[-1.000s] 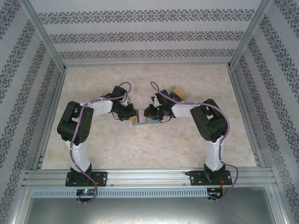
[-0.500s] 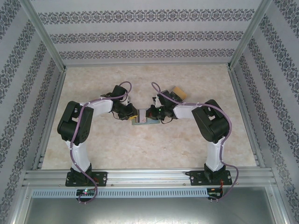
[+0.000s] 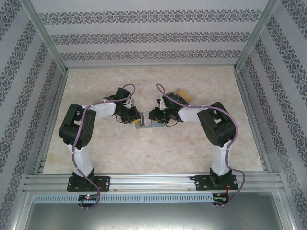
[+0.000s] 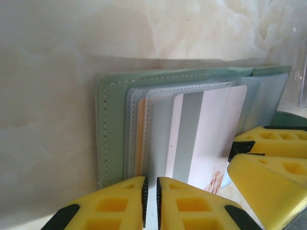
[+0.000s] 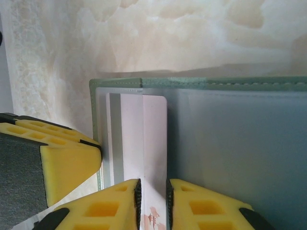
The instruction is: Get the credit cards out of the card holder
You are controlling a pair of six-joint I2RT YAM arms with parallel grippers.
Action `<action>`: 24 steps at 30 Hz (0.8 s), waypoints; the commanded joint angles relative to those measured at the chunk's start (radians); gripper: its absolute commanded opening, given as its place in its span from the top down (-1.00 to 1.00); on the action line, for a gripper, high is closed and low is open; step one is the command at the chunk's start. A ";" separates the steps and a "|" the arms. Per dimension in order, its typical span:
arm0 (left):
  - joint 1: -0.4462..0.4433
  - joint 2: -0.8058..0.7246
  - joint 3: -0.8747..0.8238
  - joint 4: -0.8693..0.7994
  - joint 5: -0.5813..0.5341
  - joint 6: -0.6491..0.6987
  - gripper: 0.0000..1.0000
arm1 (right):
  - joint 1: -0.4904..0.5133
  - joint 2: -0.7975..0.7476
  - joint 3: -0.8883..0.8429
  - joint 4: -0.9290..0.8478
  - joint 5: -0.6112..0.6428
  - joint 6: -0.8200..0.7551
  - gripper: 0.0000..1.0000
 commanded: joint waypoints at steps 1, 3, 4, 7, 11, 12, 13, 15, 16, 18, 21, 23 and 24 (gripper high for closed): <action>-0.007 0.026 0.016 -0.052 -0.020 0.019 0.66 | 0.009 0.031 0.024 -0.007 -0.018 0.004 0.49; -0.007 0.027 0.015 -0.053 -0.020 0.019 0.66 | 0.012 0.034 0.027 -0.006 -0.023 0.002 0.50; -0.007 0.028 0.015 -0.053 -0.020 0.021 0.66 | 0.013 0.035 0.030 -0.007 -0.027 0.003 0.51; -0.007 0.027 0.014 -0.053 -0.020 0.020 0.66 | 0.013 0.037 0.033 -0.001 -0.034 0.004 0.56; -0.007 0.026 0.011 -0.053 -0.022 0.021 0.66 | 0.010 0.033 0.030 -0.003 -0.024 0.001 0.74; -0.007 0.026 0.009 -0.053 -0.021 0.021 0.66 | 0.008 0.029 0.025 0.000 -0.015 0.000 0.80; -0.007 0.024 0.009 -0.054 -0.023 0.022 0.66 | 0.007 0.023 0.019 0.001 -0.007 -0.003 0.86; -0.007 0.022 0.008 -0.055 -0.025 0.023 0.66 | 0.002 0.007 0.005 0.007 0.009 -0.004 0.95; -0.007 0.021 0.008 -0.055 -0.025 0.023 0.66 | -0.002 -0.005 -0.003 0.013 0.016 -0.006 0.99; -0.006 0.020 0.008 -0.057 -0.028 0.026 0.66 | -0.009 -0.028 -0.022 0.024 0.030 -0.014 1.00; -0.005 0.017 0.008 -0.059 -0.027 0.027 0.67 | -0.016 -0.061 -0.048 0.028 0.052 -0.031 1.00; -0.003 0.016 0.010 -0.062 -0.027 0.028 0.67 | -0.020 -0.070 -0.054 0.028 0.051 -0.036 1.00; -0.005 0.015 0.013 -0.062 -0.028 0.029 0.67 | -0.020 -0.069 -0.054 0.028 0.048 -0.038 1.00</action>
